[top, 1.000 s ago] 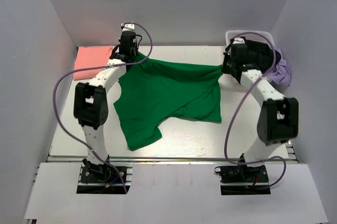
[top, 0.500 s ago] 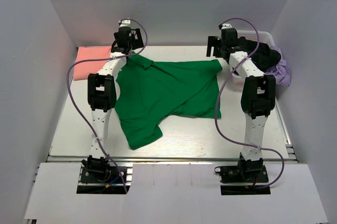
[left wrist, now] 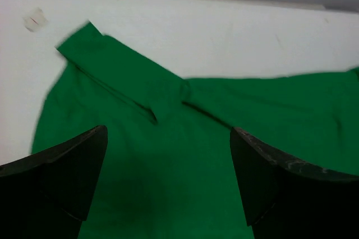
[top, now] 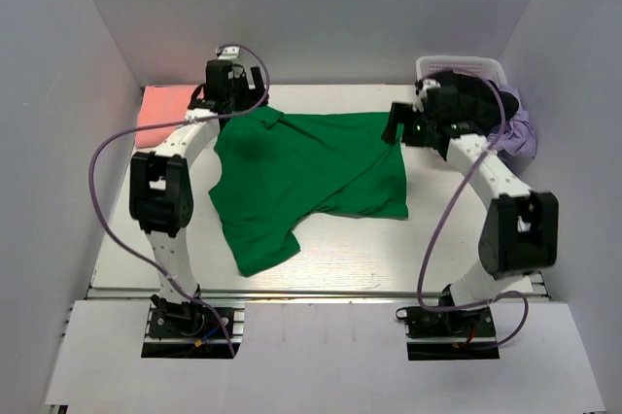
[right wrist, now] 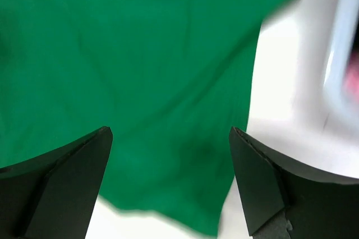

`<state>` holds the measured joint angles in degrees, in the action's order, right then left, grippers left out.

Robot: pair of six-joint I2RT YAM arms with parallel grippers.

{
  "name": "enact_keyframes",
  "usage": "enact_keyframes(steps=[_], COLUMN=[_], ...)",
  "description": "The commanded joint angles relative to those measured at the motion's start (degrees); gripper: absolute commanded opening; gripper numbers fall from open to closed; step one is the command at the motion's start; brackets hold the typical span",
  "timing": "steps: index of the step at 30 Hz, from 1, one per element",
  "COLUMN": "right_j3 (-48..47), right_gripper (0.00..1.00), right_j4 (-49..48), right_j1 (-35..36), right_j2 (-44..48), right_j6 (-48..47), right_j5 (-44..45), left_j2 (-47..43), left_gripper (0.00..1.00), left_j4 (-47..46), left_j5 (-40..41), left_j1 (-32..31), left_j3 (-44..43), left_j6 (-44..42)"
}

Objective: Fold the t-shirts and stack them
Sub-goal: Flatten out the tshirt

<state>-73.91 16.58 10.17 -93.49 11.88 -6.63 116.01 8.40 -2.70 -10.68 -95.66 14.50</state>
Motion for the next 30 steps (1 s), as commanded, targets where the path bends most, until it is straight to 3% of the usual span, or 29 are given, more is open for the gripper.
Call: enact_keyframes(steps=[1,5,11,14,22,30], right_j3=[8.06,18.59,24.68,25.48,25.39,26.97], right_gripper=[0.9,0.9,0.9,0.9,0.74,0.78], right_j4=[3.89,7.06,5.93,4.08,3.19,6.44], right_j1=[-0.07,-0.15,-0.24,-0.24,-0.33,-0.07], right_j2=[5.06,9.11,10.96,9.91,8.59,10.26], right_j6=[4.12,4.2,3.77,3.42,3.85,2.97], right_j5=[-3.29,-3.65,-5.22,-5.85,-8.4,-0.07], left_j2=[-5.69,-5.88,-4.47,-4.47,-4.47,-4.47], left_gripper=[1.0,1.0,1.0,1.0,1.0,1.0], left_j4=[-1.72,1.24,2.06,1.44,4.25,4.78], left_j5=[-9.07,-10.91,-12.95,-12.24,-6.54,-5.12], left_j1=[-0.66,-0.66,-0.66,-0.66,-0.66,-0.66], left_j3=[10.46,13.57,20.41,22.35,24.64,25.69], left_j6=[2.55,3.6,4.13,4.13,4.13,4.13])
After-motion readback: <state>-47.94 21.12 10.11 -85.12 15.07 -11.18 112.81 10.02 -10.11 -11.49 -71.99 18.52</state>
